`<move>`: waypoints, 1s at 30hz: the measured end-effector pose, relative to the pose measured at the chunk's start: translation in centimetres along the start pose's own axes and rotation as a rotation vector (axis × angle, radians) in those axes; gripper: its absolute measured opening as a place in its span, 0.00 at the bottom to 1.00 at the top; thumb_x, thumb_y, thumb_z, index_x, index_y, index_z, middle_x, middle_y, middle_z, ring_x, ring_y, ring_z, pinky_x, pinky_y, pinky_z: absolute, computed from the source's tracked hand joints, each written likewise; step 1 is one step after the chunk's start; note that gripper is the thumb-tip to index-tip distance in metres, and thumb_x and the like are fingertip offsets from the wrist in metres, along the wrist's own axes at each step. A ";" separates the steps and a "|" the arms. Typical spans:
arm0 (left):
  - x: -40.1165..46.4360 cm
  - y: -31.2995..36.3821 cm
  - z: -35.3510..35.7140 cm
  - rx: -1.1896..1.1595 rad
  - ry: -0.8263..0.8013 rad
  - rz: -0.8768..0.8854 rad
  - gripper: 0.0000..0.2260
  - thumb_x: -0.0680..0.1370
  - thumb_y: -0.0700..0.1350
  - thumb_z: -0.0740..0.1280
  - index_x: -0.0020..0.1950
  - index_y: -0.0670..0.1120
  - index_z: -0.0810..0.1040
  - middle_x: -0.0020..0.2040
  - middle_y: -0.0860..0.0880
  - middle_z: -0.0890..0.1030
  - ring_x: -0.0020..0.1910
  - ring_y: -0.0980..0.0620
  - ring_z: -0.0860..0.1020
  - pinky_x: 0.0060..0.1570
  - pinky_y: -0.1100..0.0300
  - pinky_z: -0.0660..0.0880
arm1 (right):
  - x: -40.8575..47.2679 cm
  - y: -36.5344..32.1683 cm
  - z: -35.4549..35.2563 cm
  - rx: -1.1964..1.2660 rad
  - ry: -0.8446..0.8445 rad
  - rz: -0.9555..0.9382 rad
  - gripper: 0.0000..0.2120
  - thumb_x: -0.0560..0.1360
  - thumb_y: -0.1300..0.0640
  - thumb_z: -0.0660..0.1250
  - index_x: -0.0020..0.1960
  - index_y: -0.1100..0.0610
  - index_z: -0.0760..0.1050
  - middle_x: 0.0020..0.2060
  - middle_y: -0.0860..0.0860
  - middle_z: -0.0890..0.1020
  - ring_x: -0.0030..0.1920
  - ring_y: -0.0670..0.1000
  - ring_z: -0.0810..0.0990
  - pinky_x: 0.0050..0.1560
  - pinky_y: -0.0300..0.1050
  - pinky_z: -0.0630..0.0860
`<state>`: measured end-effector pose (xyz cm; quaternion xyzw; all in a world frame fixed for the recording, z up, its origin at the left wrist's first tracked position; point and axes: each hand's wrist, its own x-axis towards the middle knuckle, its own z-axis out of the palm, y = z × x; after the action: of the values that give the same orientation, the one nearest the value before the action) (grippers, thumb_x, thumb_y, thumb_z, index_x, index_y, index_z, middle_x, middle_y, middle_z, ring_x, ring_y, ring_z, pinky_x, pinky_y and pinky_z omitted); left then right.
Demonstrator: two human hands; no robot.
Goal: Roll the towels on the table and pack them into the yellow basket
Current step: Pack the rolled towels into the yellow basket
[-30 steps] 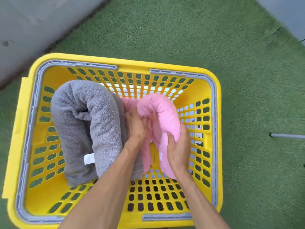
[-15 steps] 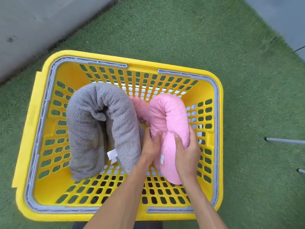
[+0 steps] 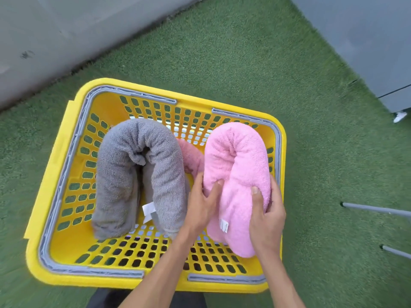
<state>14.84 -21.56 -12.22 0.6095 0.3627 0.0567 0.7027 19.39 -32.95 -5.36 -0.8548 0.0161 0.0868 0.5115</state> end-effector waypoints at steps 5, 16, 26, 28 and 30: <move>-1.6 6.5 -2.8 0.057 0.112 0.101 0.06 0.80 0.50 0.64 0.54 0.50 0.72 0.49 0.53 0.78 0.50 0.55 0.77 0.52 0.59 0.72 | 0.5 -3.0 0.2 0.036 -0.003 0.020 0.23 0.79 0.50 0.63 0.72 0.53 0.67 0.69 0.44 0.72 0.70 0.42 0.68 0.70 0.51 0.67; -3.6 8.3 -18.2 0.613 0.555 0.199 0.17 0.79 0.44 0.64 0.66 0.40 0.69 0.58 0.41 0.73 0.58 0.43 0.70 0.59 0.54 0.65 | -6.4 -6.1 9.7 0.028 -0.370 -0.013 0.23 0.78 0.53 0.65 0.72 0.47 0.65 0.69 0.38 0.69 0.70 0.37 0.64 0.70 0.42 0.65; -5.1 4.9 -18.3 0.712 0.502 0.131 0.23 0.78 0.40 0.65 0.71 0.41 0.62 0.66 0.39 0.67 0.65 0.43 0.67 0.66 0.55 0.62 | -6.7 -3.7 11.0 -0.048 -0.492 0.068 0.35 0.75 0.49 0.67 0.76 0.41 0.53 0.74 0.37 0.61 0.73 0.37 0.57 0.72 0.41 0.60; -7.7 3.7 -17.7 0.802 0.532 0.089 0.24 0.77 0.41 0.66 0.71 0.40 0.64 0.65 0.38 0.69 0.65 0.39 0.67 0.65 0.47 0.65 | -6.8 -3.4 10.0 -0.049 -0.516 0.054 0.34 0.76 0.51 0.67 0.76 0.41 0.54 0.73 0.35 0.61 0.73 0.34 0.57 0.72 0.38 0.59; -9.6 3.2 -16.8 0.854 0.497 0.102 0.21 0.77 0.45 0.65 0.69 0.42 0.67 0.63 0.40 0.71 0.64 0.40 0.69 0.62 0.44 0.67 | -7.2 -3.1 9.2 -0.063 -0.536 0.078 0.31 0.77 0.48 0.65 0.76 0.41 0.55 0.73 0.35 0.62 0.72 0.34 0.58 0.71 0.39 0.61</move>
<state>-0.73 -12.09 -4.96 0.8280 0.4796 0.0808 0.2789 11.47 -23.83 -5.69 -0.8154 -0.0896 0.3302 0.4670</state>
